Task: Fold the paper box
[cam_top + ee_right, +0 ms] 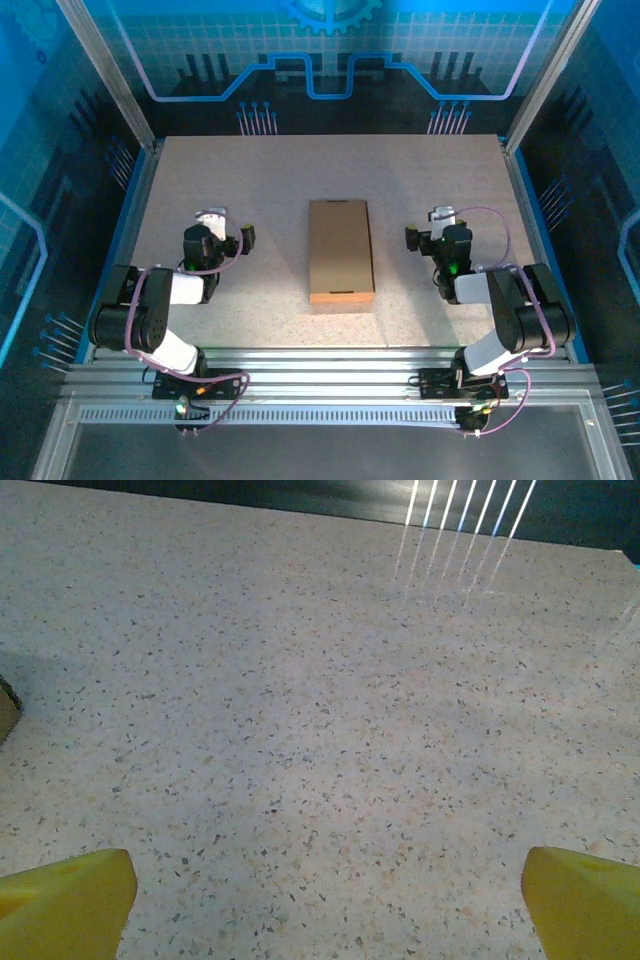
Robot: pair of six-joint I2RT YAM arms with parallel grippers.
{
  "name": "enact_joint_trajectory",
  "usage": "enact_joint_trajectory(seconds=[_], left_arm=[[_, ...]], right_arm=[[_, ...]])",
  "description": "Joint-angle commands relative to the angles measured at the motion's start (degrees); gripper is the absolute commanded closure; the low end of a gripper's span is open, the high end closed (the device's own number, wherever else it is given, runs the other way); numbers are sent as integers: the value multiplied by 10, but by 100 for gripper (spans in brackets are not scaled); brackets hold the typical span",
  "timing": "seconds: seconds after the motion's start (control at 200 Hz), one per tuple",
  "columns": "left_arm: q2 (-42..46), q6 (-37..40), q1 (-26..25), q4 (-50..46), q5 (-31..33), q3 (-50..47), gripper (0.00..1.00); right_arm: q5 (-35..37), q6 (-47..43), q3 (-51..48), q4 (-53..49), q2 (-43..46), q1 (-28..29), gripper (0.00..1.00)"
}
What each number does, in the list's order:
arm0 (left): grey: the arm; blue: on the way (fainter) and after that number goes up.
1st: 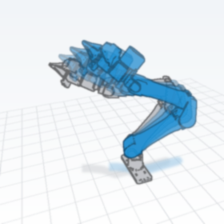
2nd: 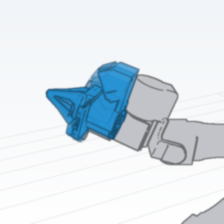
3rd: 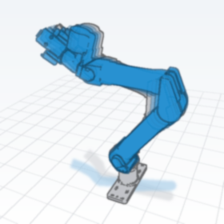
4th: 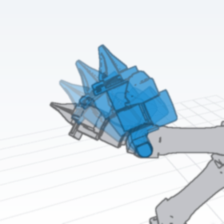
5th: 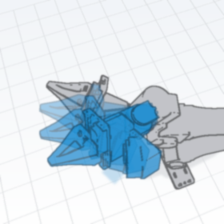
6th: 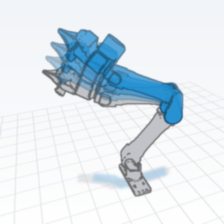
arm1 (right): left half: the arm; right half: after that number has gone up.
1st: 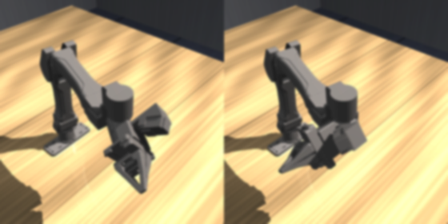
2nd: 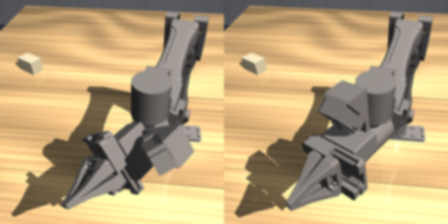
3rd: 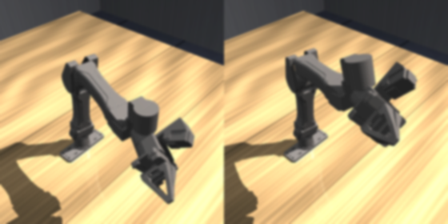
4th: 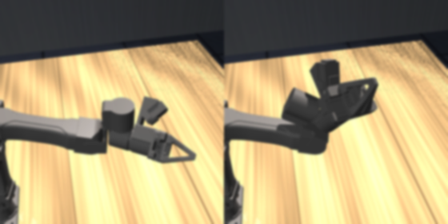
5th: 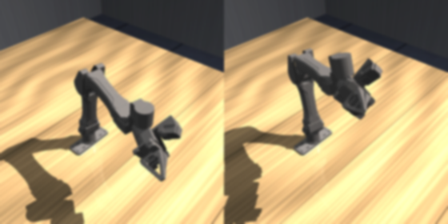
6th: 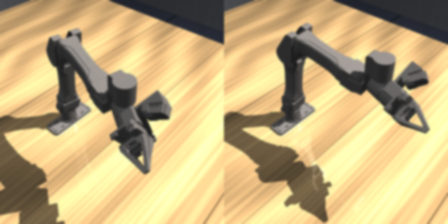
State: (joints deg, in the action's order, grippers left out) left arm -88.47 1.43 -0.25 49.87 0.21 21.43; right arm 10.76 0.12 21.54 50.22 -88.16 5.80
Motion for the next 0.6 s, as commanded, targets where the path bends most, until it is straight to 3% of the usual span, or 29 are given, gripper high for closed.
enact_joint_trajectory(seconds=[0.0, 0.045, 0.115, 0.19, 0.595], left_arm=[[-2, -8, 6, 21, -1, 7, 0], [-2, -8, 6, 21, -1, 7, 1], [-2, -8, 6, 21, -1, 7, 1], [-2, -8, 6, 21, -1, 8, 1], [-1, -8, 6, 21, -1, 7, 0]], right_arm=[[-88, -28, -23, 67, 3, -10, 0], [-134, -49, -30, 79, 4, -10, 0], [-101, -34, -29, 87, 0, -11, 0], [-36, -3, 12, 12, -1, -14, 0], [-46, 0, 11, 9, 0, -21, 0]])
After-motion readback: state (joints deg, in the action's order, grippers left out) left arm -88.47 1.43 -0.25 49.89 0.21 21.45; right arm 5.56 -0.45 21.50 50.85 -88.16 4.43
